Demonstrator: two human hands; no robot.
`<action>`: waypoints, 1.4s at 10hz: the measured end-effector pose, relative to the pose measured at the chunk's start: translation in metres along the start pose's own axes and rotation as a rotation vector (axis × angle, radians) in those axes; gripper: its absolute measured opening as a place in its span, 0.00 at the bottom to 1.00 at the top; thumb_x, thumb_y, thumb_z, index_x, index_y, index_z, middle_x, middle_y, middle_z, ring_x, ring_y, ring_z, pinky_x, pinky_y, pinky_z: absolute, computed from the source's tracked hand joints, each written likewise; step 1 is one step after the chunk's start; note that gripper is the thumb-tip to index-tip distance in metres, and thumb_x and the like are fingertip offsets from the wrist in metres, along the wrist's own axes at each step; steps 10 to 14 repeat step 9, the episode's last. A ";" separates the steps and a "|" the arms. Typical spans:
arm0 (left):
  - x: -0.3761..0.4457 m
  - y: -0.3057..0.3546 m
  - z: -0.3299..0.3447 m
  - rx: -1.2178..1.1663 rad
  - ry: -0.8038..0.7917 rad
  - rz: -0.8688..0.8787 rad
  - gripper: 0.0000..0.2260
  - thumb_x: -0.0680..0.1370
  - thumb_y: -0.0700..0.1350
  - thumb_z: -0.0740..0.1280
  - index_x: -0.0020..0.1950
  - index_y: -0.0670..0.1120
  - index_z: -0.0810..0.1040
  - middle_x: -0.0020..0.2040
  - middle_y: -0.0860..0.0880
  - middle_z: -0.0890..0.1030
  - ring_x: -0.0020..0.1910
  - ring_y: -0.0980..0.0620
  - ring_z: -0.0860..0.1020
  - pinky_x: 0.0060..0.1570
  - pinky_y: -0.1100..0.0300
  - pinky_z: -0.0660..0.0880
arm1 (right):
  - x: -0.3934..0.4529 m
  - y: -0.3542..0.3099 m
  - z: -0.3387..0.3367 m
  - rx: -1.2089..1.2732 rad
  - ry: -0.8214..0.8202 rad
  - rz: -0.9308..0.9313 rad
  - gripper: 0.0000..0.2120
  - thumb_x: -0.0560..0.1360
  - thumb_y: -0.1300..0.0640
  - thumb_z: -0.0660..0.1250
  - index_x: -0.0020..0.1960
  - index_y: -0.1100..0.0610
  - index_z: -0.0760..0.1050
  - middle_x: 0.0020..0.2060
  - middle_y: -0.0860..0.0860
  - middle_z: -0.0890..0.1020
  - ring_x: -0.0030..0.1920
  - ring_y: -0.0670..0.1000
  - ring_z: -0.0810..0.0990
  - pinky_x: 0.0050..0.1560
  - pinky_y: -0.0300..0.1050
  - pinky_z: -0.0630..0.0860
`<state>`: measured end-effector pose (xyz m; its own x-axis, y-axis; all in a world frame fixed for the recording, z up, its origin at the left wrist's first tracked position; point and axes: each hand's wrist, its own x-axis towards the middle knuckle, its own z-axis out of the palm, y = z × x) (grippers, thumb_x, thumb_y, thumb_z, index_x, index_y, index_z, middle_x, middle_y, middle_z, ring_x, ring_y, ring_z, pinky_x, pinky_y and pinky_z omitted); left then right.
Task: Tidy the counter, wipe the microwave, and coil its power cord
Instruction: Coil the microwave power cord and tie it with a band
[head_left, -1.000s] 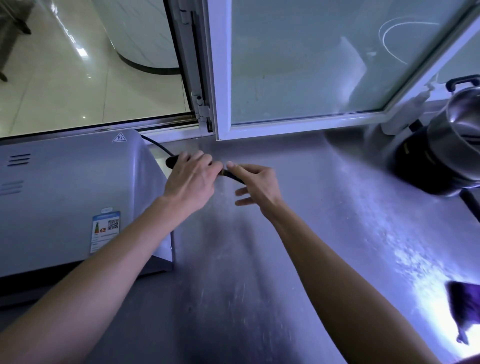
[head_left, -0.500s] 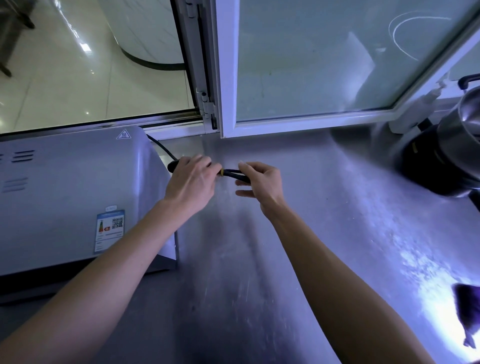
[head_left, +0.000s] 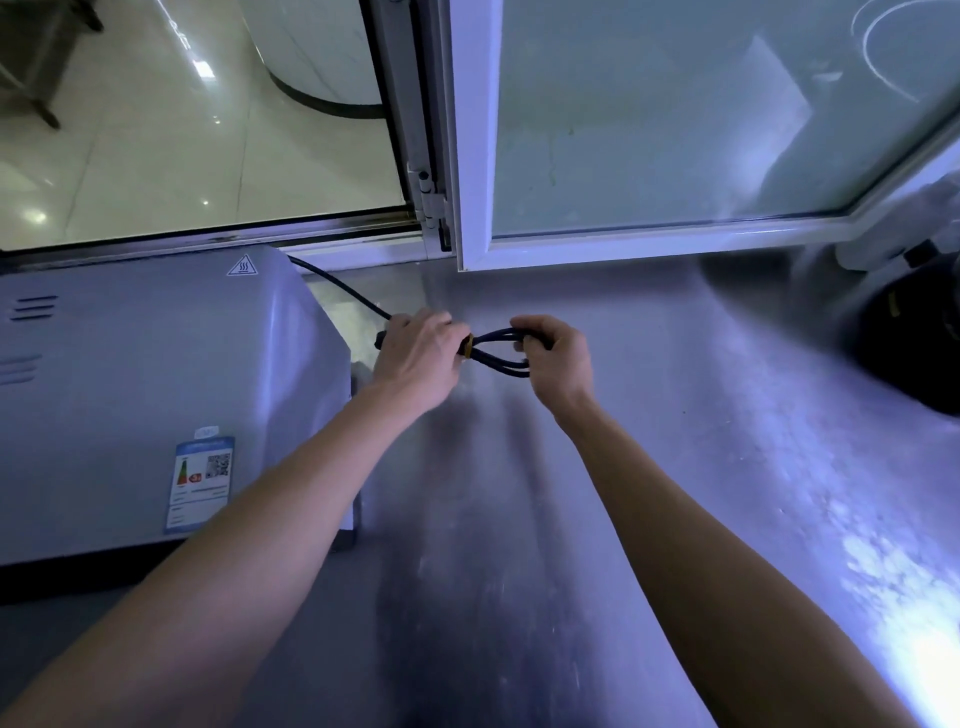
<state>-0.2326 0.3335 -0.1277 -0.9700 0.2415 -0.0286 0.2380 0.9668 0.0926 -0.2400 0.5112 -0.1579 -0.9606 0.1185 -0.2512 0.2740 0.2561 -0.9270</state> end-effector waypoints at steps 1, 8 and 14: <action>0.014 -0.009 0.013 0.042 -0.041 -0.023 0.02 0.78 0.45 0.68 0.50 0.49 0.78 0.46 0.51 0.77 0.51 0.46 0.76 0.52 0.49 0.69 | 0.018 0.007 0.009 -0.039 -0.037 -0.012 0.17 0.78 0.65 0.60 0.54 0.49 0.82 0.45 0.46 0.84 0.46 0.45 0.81 0.48 0.39 0.75; 0.039 -0.031 0.061 0.133 -0.151 -0.120 0.13 0.74 0.41 0.66 0.58 0.48 0.77 0.53 0.50 0.80 0.56 0.44 0.76 0.66 0.45 0.64 | 0.071 0.035 0.053 -0.423 -0.225 -0.051 0.21 0.77 0.62 0.62 0.68 0.52 0.75 0.59 0.57 0.82 0.57 0.58 0.80 0.61 0.49 0.76; 0.017 -0.012 0.042 0.076 -0.095 -0.120 0.10 0.76 0.45 0.65 0.56 0.47 0.78 0.53 0.49 0.80 0.56 0.45 0.76 0.62 0.45 0.68 | 0.044 0.017 0.042 -0.422 -0.180 -0.056 0.22 0.77 0.60 0.61 0.70 0.50 0.72 0.61 0.57 0.80 0.56 0.60 0.80 0.60 0.54 0.77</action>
